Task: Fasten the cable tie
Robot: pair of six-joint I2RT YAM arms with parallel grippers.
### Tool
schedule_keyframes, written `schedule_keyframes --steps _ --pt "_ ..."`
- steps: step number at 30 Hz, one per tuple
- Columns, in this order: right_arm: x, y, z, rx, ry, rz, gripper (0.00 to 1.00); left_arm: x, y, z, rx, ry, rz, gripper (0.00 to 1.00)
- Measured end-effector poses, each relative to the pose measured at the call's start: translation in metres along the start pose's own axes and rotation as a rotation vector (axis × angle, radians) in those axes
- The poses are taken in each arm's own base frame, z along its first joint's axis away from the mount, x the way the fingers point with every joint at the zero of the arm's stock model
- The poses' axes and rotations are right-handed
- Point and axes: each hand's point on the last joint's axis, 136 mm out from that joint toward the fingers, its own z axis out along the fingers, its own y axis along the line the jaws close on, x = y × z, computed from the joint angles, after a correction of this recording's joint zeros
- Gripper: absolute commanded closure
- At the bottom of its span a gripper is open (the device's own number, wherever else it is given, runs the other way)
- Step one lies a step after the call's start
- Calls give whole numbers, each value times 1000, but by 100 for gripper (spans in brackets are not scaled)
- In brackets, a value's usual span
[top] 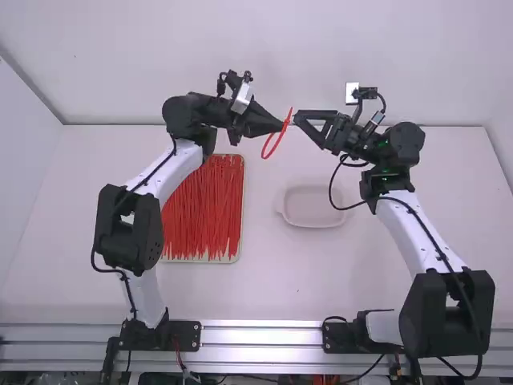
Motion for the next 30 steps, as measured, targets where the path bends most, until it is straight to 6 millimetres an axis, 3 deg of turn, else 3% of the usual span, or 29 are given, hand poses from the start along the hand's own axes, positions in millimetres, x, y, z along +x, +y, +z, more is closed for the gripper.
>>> schedule_keyframes --steps 9,15,24,26,27,30 --pt "0 16 6 -53 0 27 52 3 -4 0 5 2 13 98" --pt "-5 18 4 -54 -19 62 58 2 -5 1 8 4 32 98" --pt "-1 28 12 -88 -8 83 60 -1 -13 13 39 -4 126 98" --pt "-1 28 12 -88 -8 85 67 -2 -15 16 45 -6 146 98" --pt "-1 28 12 -88 -7 88 76 -2 -16 16 46 -7 156 98" --pt "0 28 12 -89 -5 95 85 -3 -16 16 46 -7 157 98"
